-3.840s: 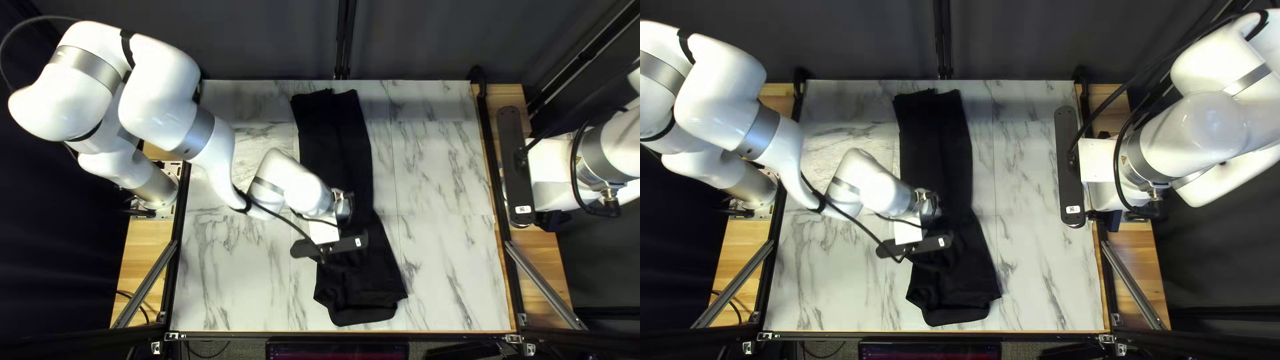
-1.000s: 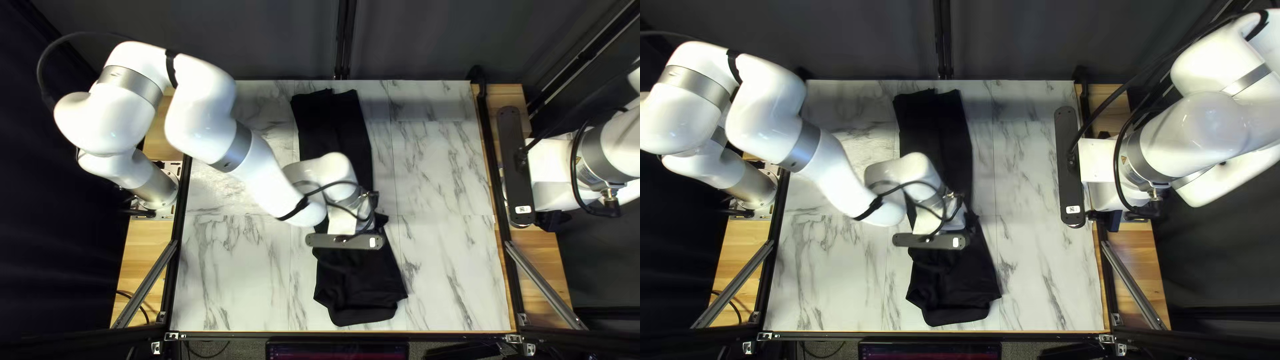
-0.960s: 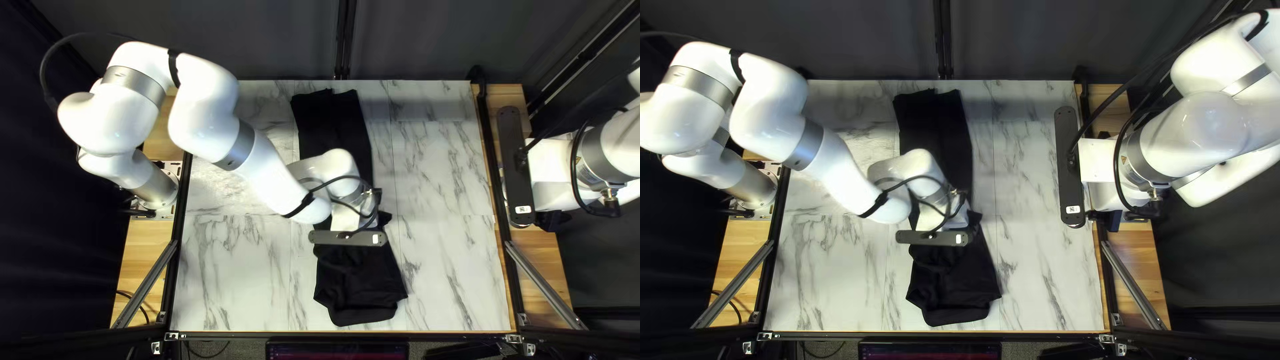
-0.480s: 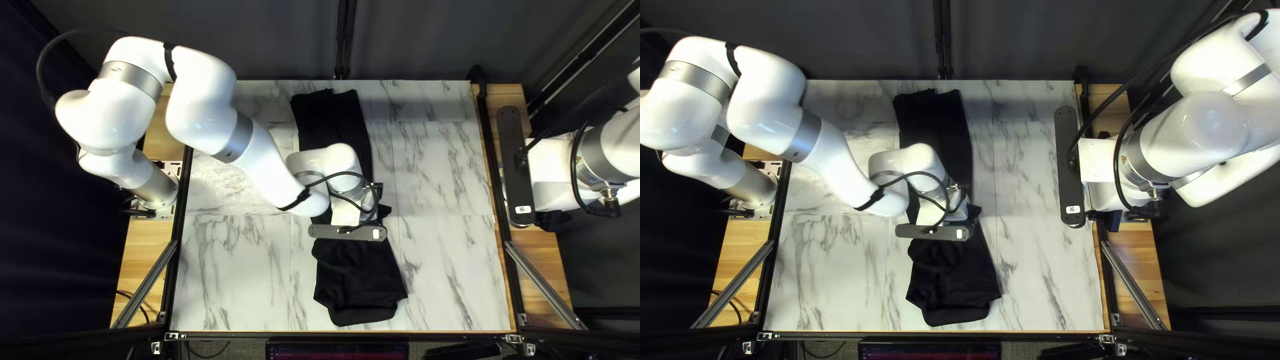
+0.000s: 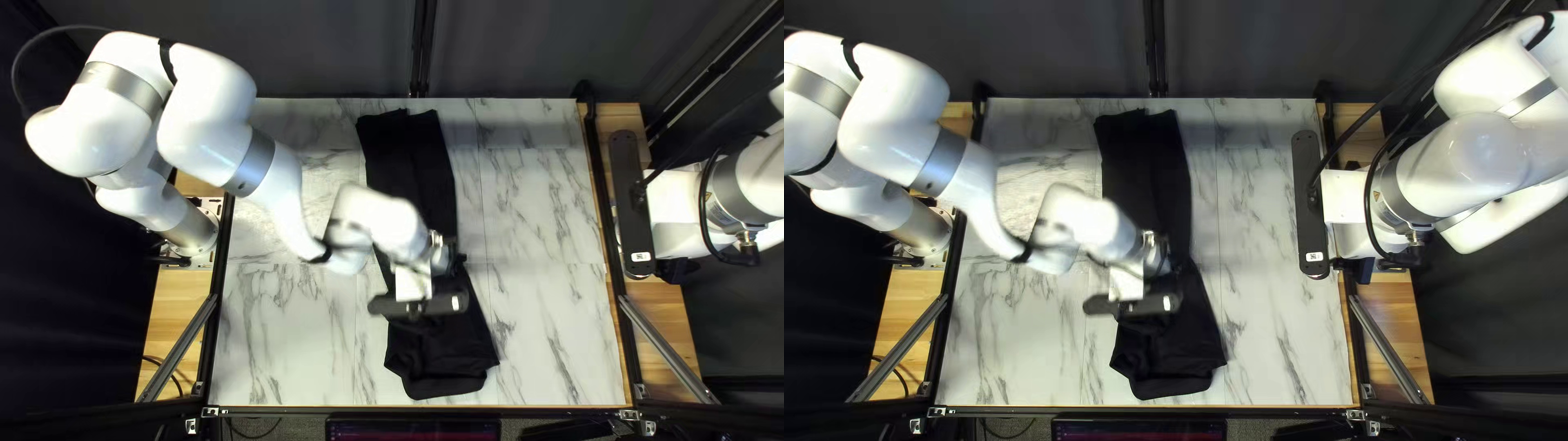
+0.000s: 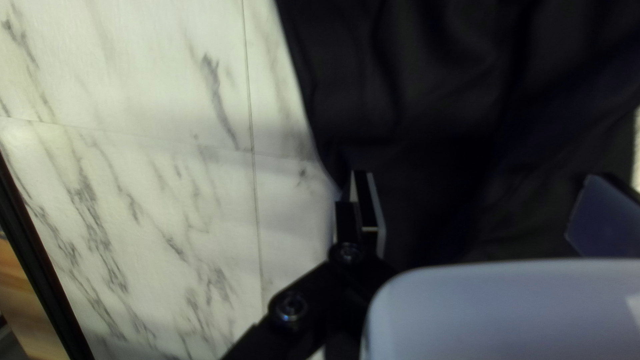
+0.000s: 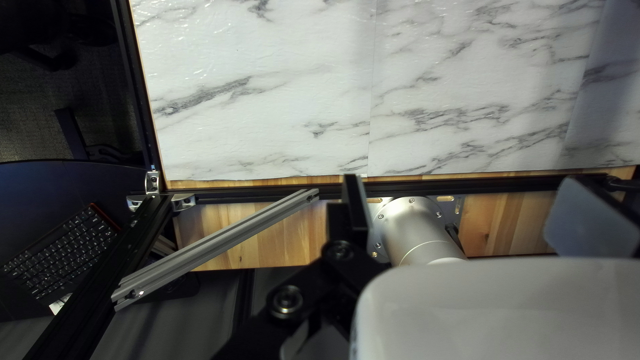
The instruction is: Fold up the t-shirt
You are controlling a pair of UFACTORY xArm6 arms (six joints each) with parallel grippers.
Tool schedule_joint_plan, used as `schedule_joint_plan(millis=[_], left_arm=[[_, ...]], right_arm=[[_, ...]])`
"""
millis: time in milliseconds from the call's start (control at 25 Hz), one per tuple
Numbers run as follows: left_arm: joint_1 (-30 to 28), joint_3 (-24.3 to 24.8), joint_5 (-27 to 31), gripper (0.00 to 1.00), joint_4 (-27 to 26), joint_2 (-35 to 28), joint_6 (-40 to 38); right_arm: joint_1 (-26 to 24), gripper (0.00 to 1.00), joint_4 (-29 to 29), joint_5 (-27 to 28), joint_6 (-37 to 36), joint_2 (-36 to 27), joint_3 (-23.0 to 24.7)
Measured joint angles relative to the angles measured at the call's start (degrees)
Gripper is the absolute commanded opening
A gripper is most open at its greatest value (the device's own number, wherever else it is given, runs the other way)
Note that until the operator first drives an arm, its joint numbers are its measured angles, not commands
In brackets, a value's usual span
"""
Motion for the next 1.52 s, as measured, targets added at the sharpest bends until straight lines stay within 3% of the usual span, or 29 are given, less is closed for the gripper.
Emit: schedule_joint_plan(millis=[280,560,680,1040,1520], left_arm=[[-2.5,2.4,1.4,1.00,3.7,-1.2,-13.1],[-4.0,0.7,0.5,1.00,-0.5,0.9,-11.0],[-5.1,0.0,1.5,1.00,-0.9,1.0,-13.7],[-8.4,-7.2,8.1,1.00,-1.9,5.5,-28.0],[-7.1,-9.3,9.4,1.00,-1.7,7.7,-29.4]], right_arm=[[0.0,1.00,0.0,0.0,0.0,0.0,0.0],[0.0,1.00,0.0,0.0,0.0,0.0,0.0],[0.0,1.00,0.0,0.0,0.0,0.0,0.0],[0.0,1.00,0.0,0.0,0.0,0.0,0.0],[0.0,1.00,0.0,0.0,0.0,0.0,0.0]])
